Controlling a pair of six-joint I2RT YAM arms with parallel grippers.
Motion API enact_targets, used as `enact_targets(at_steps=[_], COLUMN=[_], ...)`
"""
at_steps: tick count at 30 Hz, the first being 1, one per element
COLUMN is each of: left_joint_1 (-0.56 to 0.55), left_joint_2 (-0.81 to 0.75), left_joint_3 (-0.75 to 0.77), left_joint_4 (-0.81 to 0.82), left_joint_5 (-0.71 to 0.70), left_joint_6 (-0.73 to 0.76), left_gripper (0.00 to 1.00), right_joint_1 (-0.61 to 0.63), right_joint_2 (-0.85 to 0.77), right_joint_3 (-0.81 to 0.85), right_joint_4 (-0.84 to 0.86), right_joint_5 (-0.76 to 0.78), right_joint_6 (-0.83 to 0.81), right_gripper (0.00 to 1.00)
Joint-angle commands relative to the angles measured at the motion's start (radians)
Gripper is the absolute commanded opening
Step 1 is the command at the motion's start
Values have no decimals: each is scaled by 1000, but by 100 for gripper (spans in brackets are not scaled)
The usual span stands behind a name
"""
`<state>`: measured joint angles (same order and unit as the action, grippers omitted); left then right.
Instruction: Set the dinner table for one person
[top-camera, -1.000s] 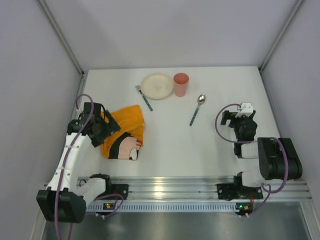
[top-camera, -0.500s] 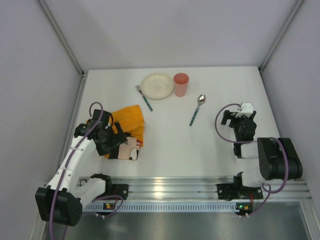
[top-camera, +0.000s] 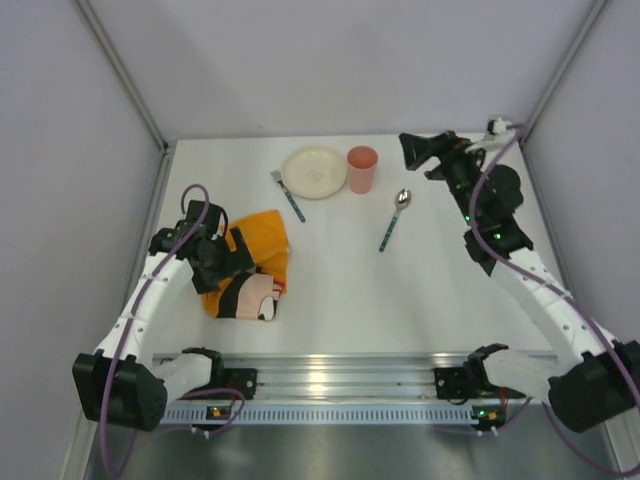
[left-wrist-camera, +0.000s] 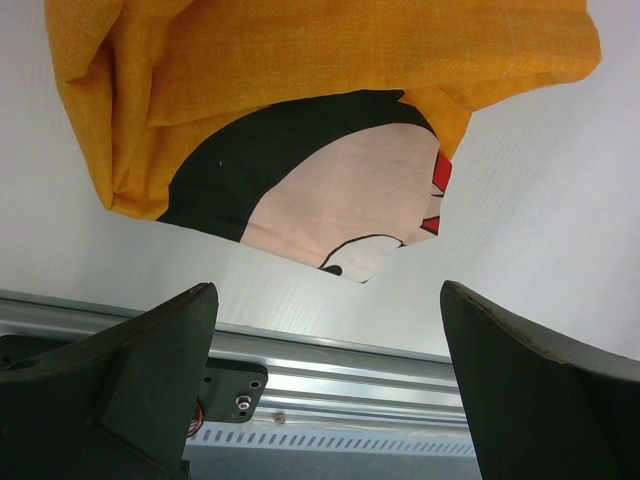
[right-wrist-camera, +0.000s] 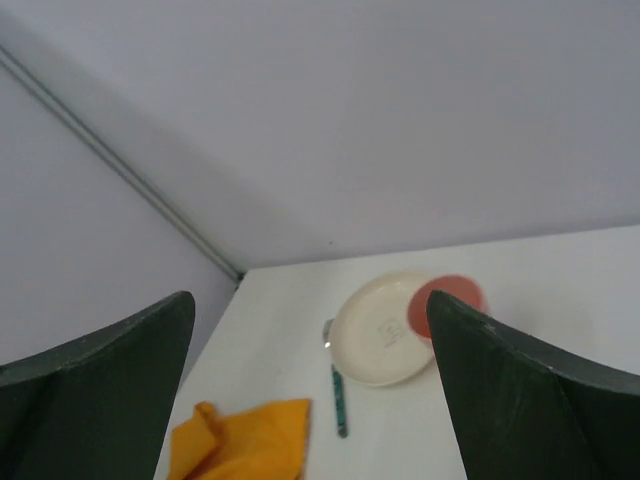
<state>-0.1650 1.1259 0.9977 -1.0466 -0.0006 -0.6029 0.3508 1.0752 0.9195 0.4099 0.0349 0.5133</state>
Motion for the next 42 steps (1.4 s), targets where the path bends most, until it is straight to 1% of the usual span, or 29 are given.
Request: enact_targets(at_steps=[1, 2, 3, 4, 5, 6, 9, 11, 12, 15, 20, 21, 24, 27, 31, 36, 37, 38, 39, 42], left_joint_1=[-4, -4, -4, -4, -4, -4, -4, -4, -4, -2, -2, -2, -2, -2, -2, -2, -2, -2, -2, -2], left_joint_2=[-14, -24, -35, -57, -70, -80, -121, -158, -170, -213, -274, -284, -313, -331, -344, -363, -368, -370, -374, -377], left_joint_3=[4, 7, 5, 9, 9, 7, 16, 21, 24, 39, 42, 39, 36, 39, 55, 53, 50, 48, 50, 42], left_joint_4=[7, 8, 8, 8, 4, -4, -47, -81, -92, -144, -200, -208, -237, -268, -288, -296, -294, -294, -294, -291], left_joint_5=[-4, -4, -4, -4, -4, -4, -4, -6, -10, -35, -99, -105, -116, -131, -133, -125, -122, -119, -118, -108], left_joint_6=[3, 2, 2, 2, 2, 0, -9, -9, -9, 0, 0, -1, -3, -3, -5, -1, 0, 0, 2, 6], left_gripper=[98, 98, 98, 98, 98, 98, 98, 98, 98, 98, 98, 98, 98, 98, 98, 98, 98, 98, 98, 98], right_joint_1=[188, 236, 275, 319, 332, 339, 372, 392, 398, 424, 468, 474, 497, 508, 504, 491, 488, 487, 485, 481], right_joint_2=[320, 369, 461, 509, 555, 647, 782, 839, 892, 984, 1137, 1181, 1244, 1267, 1237, 1099, 1077, 1033, 1013, 977], right_joint_3=[215, 273, 365, 407, 447, 525, 628, 660, 698, 758, 881, 925, 989, 998, 969, 857, 840, 790, 763, 688], right_joint_4=[-514, -551, -572, -615, -632, -658, -692, -681, -681, -681, -669, -669, -669, -681, -743, -734, -720, -702, -662, -629], right_joint_5=[-123, -81, -76, -85, -136, -160, -220, -259, -269, -286, -343, -348, -369, -368, -299, -242, -244, -242, -237, -204], right_joint_6=[207, 165, 171, 213, 238, 258, 312, 344, 352, 376, 421, 425, 459, 479, 453, 403, 393, 390, 390, 396], right_gripper=[100, 100, 100, 100, 100, 100, 100, 100, 100, 100, 100, 99, 95, 92, 91, 91, 91, 91, 92, 93])
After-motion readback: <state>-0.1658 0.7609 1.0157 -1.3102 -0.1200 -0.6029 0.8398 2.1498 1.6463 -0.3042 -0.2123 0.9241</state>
